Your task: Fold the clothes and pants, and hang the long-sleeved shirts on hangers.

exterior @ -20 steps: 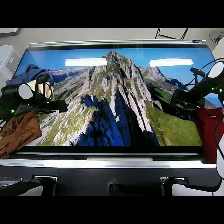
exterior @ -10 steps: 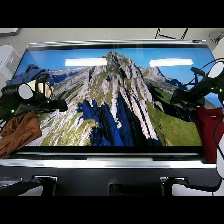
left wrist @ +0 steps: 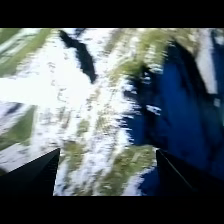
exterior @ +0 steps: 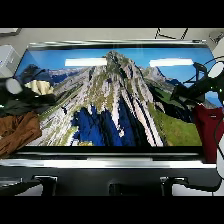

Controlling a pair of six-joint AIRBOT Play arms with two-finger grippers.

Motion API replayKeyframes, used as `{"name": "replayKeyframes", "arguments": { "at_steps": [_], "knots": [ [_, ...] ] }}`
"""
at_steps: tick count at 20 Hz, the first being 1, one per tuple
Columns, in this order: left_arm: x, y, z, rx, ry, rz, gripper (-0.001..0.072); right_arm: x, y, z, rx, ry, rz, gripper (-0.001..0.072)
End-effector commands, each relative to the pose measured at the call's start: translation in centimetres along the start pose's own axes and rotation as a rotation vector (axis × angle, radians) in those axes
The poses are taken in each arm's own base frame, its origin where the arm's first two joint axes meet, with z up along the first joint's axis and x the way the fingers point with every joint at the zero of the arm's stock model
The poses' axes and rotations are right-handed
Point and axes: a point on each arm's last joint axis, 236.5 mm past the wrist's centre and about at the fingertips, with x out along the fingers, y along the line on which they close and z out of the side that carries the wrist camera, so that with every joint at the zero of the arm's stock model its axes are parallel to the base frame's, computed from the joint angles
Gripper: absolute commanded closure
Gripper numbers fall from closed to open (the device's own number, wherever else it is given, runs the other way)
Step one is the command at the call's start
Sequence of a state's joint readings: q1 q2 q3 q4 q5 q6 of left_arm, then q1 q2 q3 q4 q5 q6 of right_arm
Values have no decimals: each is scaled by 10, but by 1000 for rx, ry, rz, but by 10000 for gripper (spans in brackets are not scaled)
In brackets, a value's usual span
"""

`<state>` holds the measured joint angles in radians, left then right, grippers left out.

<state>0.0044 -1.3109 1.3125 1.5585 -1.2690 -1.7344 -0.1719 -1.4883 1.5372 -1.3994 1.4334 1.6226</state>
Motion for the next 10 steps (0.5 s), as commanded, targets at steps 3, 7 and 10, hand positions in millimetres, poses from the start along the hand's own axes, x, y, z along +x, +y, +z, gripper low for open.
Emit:
{"name": "replayKeyframes", "arguments": {
  "at_steps": [3,7,10],
  "knots": [
    [-28,176,-40,-408,126,234,-13,0,4,4,-3,-16,14,33],
    [20,218,-76,-591,112,126,-13,-1,20,-3,7,13,83,33],
    [57,223,-82,-599,52,50,-13,-2,33,-3,52,17,136,33]
  ]
}}
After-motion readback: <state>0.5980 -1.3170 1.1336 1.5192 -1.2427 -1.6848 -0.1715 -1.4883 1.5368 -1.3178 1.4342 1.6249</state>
